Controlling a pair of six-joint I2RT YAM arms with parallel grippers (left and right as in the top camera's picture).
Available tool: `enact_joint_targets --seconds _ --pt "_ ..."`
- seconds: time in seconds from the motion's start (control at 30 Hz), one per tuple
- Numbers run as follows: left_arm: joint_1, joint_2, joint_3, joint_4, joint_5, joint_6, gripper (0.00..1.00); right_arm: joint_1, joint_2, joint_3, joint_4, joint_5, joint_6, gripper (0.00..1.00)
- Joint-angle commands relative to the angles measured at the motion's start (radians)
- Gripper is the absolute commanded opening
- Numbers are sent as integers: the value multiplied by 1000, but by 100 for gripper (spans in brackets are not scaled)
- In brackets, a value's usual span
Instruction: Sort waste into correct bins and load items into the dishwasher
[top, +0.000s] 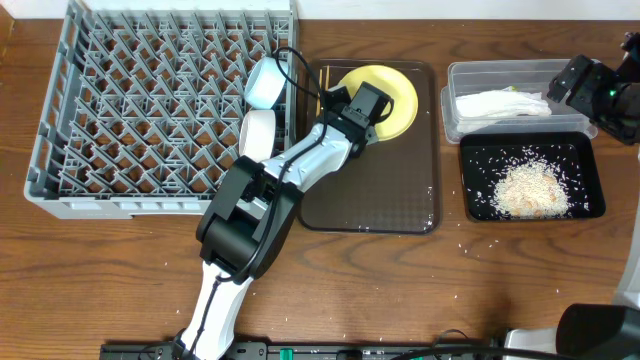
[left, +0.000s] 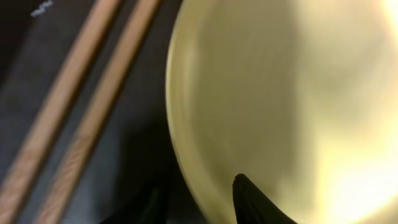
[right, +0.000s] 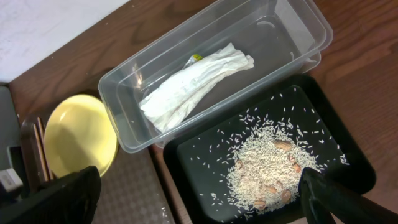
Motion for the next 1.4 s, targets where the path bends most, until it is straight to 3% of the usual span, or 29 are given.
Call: enact_joint_targets --seconds 0.0,0.2,0.83,1.17,1.37 --pt "-2 25 -19 -129 6 -6 37 -8 -2 1 0 2 7 99" --pt "-2 25 -19 -310 6 -6 37 -8 -2 1 0 2 7 99" --pt "-35 25 -55 -105 6 -14 36 -8 -2 1 0 2 7 99" --pt "-43 25 -70 -93 6 -14 25 -8 -2 1 0 2 7 99" --pt "-43 25 -70 -93 6 -14 24 -8 -2 1 0 2 7 99"
